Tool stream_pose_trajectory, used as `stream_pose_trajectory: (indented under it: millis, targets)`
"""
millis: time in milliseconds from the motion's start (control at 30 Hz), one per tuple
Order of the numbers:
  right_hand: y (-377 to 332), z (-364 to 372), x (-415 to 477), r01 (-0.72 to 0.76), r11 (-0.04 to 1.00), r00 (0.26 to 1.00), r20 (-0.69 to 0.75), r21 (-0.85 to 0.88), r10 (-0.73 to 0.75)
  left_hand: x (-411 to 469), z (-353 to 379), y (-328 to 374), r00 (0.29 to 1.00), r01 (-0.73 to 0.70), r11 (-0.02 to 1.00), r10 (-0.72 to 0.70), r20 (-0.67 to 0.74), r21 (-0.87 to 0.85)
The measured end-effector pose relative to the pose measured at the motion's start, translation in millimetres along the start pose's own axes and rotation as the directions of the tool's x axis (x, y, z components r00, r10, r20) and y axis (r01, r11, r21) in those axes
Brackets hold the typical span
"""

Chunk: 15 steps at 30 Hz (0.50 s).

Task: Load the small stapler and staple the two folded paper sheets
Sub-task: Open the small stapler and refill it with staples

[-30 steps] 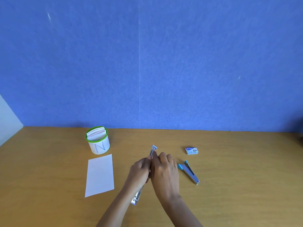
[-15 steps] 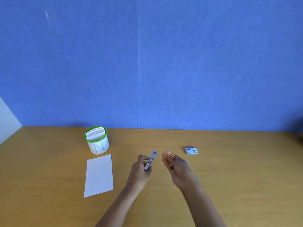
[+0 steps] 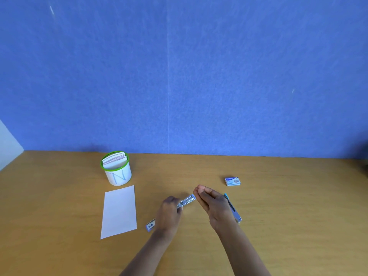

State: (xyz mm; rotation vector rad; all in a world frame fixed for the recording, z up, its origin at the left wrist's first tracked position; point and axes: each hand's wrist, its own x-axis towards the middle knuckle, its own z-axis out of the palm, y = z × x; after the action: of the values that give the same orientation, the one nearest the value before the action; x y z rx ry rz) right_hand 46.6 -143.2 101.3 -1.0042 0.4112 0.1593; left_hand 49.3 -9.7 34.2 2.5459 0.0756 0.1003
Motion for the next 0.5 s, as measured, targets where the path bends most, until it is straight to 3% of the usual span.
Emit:
stream_pose_trajectory:
  millis: [200,367,433,500]
  targets:
    - [5.3,0.8,2.0,-0.018,0.998,0.999,0.029,-0.061,0.02,0.7,5.1,-2.1,1.0,-0.001,0.999,0.001,0.004,0.045]
    - [9.7,1.6,3.5,0.026,0.99,0.999,0.029,-0.141,-0.023,4.2,4.6,-2.5,0.999,-0.01,1.0,0.01,0.034,-0.026]
    - [11.9,1.9,3.4,0.079,0.974,0.997,0.015,-0.212,-0.078,3.4,0.6,1.4,1.0,-0.014,0.993,0.012,-0.018,-0.115]
    - [14.4,2.5,3.4,0.156,0.919,0.985,-0.015,-0.361,-0.173,0.0,-7.4,10.8,0.995,0.009,0.949,-0.041,-0.094,-0.314]
